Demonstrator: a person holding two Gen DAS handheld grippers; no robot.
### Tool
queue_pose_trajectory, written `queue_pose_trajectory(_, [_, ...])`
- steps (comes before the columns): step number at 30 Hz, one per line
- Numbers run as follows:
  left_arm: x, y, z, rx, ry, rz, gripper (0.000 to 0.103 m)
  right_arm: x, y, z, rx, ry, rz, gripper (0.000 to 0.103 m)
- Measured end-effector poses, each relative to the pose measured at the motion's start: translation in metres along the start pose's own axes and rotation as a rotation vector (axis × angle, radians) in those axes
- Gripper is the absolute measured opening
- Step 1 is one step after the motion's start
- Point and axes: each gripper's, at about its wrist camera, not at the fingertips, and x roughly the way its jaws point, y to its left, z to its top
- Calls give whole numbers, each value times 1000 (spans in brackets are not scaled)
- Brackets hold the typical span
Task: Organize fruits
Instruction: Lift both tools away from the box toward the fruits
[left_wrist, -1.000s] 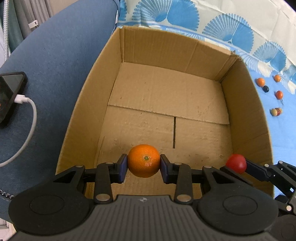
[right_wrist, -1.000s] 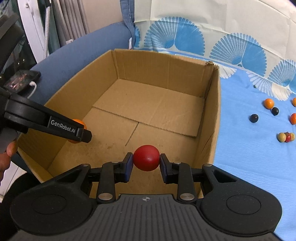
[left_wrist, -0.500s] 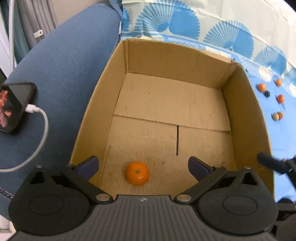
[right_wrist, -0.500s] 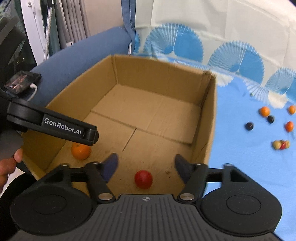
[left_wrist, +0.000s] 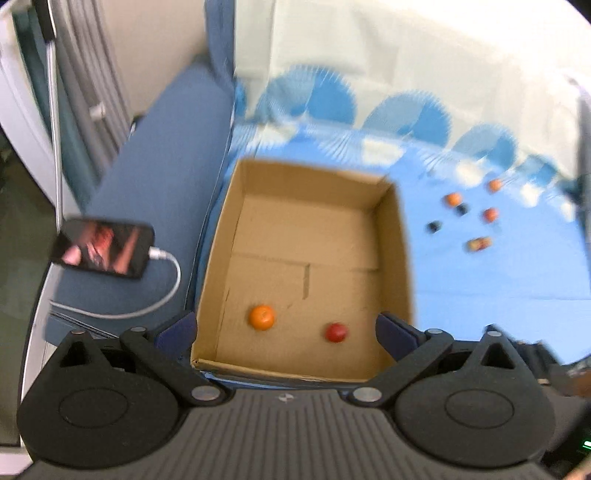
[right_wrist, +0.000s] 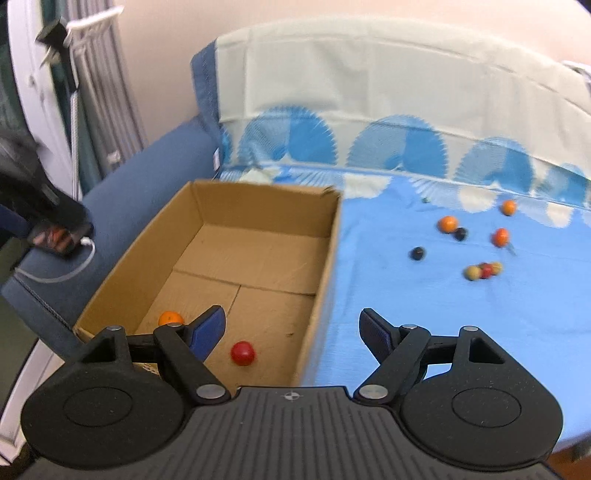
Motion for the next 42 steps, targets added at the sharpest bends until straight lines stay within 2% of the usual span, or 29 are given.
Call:
queue_pose_trajectory(4, [-77,-25,1,22,-81,-60,103,-48,-19,-3,57,-65,-33,81])
queue_pose_trajectory(7, [-128,-47,-2,40,-157,-121,103,-69,-31,-7,85,-100,-57,82])
queue_pose_trajectory(10, [-164,-65,-6,48,-210,-176,103,-87,-42,-13,110,-125,-87,82])
queue_pose_trajectory(14, [-194,-88,-15,53,-278,-210,103,-100,-55,-19,141,-141,-107,82])
queue_pose_trajectory(19, [-208,-111,-19,68,-322,-224,103,-117,-76,-29,177,-165,-143,82])
queue_pose_trajectory(29, [-211,-145,-22,102,-303,-252,103,-133,-116,-46,257,-199,-185,84])
queue_pose_trajectory(32, [-211,-154,-24,125,-322,-254,103,-133,-126,-51,274,-200,-197,84])
queue_pose_trajectory(37, [-201,-187,-21,209,-288,-251,103,-130,-144,-54,309,-194,-215,84])
queue_pose_trajectory(42, [-182,-216,-8,214,-269,-246,103,-125,-170,-60,351,-182,-243,84])
